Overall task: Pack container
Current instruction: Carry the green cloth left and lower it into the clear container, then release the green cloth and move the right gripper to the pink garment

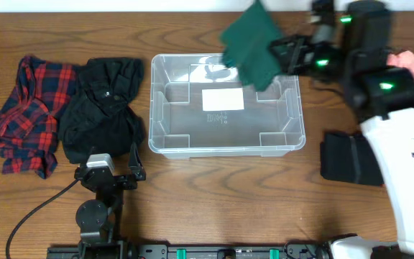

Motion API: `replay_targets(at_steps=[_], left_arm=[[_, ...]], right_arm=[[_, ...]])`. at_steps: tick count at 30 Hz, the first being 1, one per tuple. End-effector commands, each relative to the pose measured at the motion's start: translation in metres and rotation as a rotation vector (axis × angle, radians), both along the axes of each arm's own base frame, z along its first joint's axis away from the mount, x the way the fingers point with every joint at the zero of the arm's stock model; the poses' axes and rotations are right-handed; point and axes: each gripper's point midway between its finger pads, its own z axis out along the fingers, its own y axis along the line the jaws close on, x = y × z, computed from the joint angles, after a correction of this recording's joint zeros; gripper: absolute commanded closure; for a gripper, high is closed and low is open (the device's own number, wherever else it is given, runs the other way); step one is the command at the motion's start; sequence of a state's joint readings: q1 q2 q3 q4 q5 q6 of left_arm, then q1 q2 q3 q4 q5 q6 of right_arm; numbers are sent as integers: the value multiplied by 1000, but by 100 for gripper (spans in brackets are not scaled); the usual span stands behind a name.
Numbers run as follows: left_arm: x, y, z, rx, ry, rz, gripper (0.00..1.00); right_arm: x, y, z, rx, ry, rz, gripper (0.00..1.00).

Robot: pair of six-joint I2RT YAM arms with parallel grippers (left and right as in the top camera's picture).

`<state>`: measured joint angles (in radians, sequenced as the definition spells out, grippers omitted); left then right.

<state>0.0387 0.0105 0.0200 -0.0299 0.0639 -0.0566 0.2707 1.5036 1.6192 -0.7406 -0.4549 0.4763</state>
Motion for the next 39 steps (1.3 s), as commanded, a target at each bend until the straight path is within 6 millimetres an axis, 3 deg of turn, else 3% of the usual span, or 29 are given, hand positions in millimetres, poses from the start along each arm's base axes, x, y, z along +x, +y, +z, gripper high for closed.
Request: replay_targets(at_steps=[1,5,10,17,28,29,30,31,32,39], left_arm=[[-1,0,-16,-15,47,0,2],[-1,0,-16,-15,47,0,2],[-1,0,-16,-15,47,0,2],[-1,0,-16,-15,47,0,2],[-1,0,-16,-15,47,0,2],[-1,0,-16,-15,47,0,2],[-1,0,-16,-15,47,0,2],[-1,0,-16,-15,47,0,2],[-1,0,-16,-15,47,0,2],[-1,0,-16,-15,47,0,2]], right_arm=[[-3,43,-12,-35,-25,117,99],[-8,87,-43,-174,-152,375,99],[-7,110,-82,-273,-256,611,99],[4,122,-116,-292,-288,711,99],[14,128,-150,-302,-244,726,99],[14,128,-152,-302,-240,726,83],[15,127,-154,-306,-237,723,50],[17,126,-156,-313,-233,717,10],[19,124,-157,-323,-230,706,1],[31,110,-157,-334,-204,638,1]])
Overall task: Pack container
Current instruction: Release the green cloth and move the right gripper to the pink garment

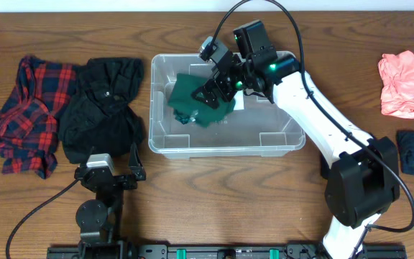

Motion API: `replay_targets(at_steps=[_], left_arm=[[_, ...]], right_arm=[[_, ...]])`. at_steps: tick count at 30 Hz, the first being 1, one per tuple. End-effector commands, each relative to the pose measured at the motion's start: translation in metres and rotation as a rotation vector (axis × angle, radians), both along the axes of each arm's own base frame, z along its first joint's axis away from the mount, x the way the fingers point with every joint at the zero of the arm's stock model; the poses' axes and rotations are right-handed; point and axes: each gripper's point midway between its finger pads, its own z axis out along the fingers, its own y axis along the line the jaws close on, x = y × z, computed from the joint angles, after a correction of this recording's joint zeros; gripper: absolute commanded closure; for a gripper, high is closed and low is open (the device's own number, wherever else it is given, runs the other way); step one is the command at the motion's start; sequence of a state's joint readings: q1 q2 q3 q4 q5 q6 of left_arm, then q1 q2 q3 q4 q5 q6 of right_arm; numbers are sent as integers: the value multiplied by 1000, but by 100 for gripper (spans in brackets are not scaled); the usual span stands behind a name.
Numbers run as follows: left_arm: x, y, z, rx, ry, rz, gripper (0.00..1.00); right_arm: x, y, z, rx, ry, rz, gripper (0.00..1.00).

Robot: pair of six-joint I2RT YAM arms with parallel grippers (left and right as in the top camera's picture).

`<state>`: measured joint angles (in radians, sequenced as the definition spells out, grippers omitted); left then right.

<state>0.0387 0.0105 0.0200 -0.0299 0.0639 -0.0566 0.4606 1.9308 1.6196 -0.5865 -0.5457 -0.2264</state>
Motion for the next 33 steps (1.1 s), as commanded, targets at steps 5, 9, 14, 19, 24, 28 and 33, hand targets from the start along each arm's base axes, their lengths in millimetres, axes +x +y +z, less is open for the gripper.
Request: replay_targets(at_steps=[5,9,14,19,24,28,33], left_arm=[[-1,0,-16,-15,47,0,2],[-1,0,-16,-15,47,0,2],[-1,0,-16,-15,47,0,2],[-1,0,-16,-15,47,0,2],[-1,0,-16,-15,47,0,2],[-1,0,-16,-15,47,0,2],[-1,0,-16,-15,47,0,2]], right_arm=[[15,-12,4,-8,9,-83,1],[23,-25,27,-6,15,-166,1],[49,-86,101,33,4,-409,1],[68,-190,126,5,34,-677,1],[62,-332,88,-49,235,-1195,1],[32,-411,50,-34,414,-1554,1],[-5,-468,-3,4,580,-1797,1]])
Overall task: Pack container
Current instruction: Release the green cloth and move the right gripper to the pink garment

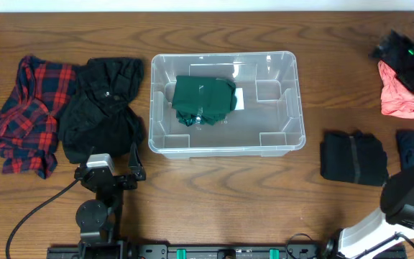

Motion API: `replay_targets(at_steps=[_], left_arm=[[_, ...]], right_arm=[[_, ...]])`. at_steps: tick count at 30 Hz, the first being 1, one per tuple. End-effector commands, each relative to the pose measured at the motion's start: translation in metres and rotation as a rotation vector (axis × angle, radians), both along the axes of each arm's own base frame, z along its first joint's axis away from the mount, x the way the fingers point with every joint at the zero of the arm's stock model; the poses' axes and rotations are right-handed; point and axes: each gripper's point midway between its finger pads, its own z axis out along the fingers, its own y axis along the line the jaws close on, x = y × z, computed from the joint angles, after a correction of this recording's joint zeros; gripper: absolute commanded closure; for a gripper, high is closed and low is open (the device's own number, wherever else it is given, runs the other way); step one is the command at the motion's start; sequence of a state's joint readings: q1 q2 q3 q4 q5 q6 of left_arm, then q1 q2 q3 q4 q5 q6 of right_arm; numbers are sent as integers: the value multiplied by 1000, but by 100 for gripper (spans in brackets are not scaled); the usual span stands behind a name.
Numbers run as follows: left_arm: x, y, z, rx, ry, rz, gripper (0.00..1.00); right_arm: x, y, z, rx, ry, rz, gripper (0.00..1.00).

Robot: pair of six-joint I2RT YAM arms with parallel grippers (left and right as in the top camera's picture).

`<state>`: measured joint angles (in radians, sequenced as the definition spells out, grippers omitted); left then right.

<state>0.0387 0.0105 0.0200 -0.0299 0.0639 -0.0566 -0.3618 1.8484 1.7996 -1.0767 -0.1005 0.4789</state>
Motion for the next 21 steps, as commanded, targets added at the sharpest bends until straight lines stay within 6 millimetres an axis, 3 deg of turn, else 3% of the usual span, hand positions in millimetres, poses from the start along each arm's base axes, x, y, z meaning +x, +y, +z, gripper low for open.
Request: replay_targets(at_steps=[1,6,10,15,21], left_arm=[[-1,0,-16,-15,47,0,2],[-1,0,-16,-15,47,0,2],[-1,0,-16,-15,47,0,2],[-1,0,-16,-15,47,0,2],[-1,0,-16,-15,47,0,2]], right_arm=[[-23,-31,-37,50,72,-224,1],[-49,-65,-84,69,103,-327,1],[-59,-85,-110,57,77,-365,1],[-56,-105,-125,0,5,-344,1],[-37,-117,-129,-73,-118,-283,4]])
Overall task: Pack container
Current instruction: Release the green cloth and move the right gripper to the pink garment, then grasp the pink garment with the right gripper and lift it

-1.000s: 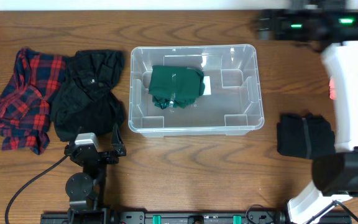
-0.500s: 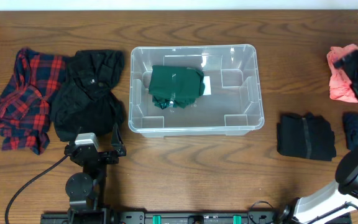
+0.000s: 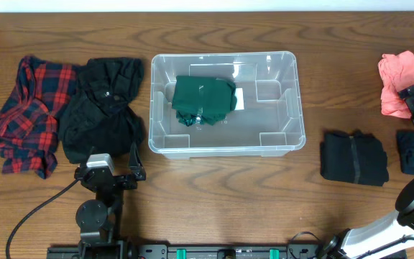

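The clear plastic container (image 3: 287,137) stands mid-table with a folded green garment (image 3: 203,99) lying in its left half. My right gripper is at the far right, low over the lower right edge of the crumpled pink garment (image 3: 392,80); its jaws are too small to read. A black folded garment (image 3: 353,158) and a dark blue one (image 3: 411,152) lie just in front of it. My left gripper (image 3: 134,164) rests near the front left, fingers spread, holding nothing.
A red plaid shirt (image 3: 21,115) and a crumpled black garment (image 3: 103,108) lie left of the container. The left arm's base and cable sit at the front left, and the right arm's base at the front right edge.
My right gripper was blurred above the far edge of the pink garment; now it is nearer, at the garment's lower right edge. The green garment and left arm have not moved.
My right gripper first held the green garment in the air over the container's far right corner. Then it was down inside the container with the garment. Then the garment lay alone in the container and the arm was over at the pink garment, where it remains.
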Motion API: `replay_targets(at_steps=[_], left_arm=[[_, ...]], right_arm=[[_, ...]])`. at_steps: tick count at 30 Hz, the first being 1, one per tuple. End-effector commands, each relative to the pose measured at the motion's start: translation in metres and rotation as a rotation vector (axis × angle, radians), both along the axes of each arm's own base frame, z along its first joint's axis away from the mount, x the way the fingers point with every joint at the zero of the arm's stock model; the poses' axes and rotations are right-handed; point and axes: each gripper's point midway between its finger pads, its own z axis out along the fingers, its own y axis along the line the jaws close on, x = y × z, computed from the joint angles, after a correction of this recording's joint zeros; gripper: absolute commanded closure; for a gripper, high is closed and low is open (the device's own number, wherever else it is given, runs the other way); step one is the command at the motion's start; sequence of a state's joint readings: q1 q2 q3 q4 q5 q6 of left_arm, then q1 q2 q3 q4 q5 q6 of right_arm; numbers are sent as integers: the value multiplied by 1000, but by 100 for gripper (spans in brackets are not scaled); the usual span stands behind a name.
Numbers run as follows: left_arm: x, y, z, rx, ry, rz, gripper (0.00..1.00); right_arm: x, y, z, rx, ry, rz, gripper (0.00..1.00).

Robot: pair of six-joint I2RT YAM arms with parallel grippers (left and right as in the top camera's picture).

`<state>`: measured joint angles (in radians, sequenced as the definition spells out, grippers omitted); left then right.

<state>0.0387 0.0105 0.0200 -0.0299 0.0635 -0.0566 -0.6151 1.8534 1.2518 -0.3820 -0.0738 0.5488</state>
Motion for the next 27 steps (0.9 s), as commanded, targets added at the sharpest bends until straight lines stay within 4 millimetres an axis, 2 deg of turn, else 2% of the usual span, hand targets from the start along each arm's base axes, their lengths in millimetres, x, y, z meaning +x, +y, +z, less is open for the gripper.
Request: replay_targets(at_steps=[1,16,22,27], left_arm=[[-1,0,-16,-15,47,0,2],[-1,0,-16,-15,47,0,2],[-1,0,-16,-15,47,0,2],[-1,0,-16,-15,47,0,2]], right_arm=[[0,-2,-9,-28,7,44,4],[9,-17,-56,-30,25,53,19],[16,-22,-64,-49,5,63,32],[21,-25,-70,-64,-6,70,49]])
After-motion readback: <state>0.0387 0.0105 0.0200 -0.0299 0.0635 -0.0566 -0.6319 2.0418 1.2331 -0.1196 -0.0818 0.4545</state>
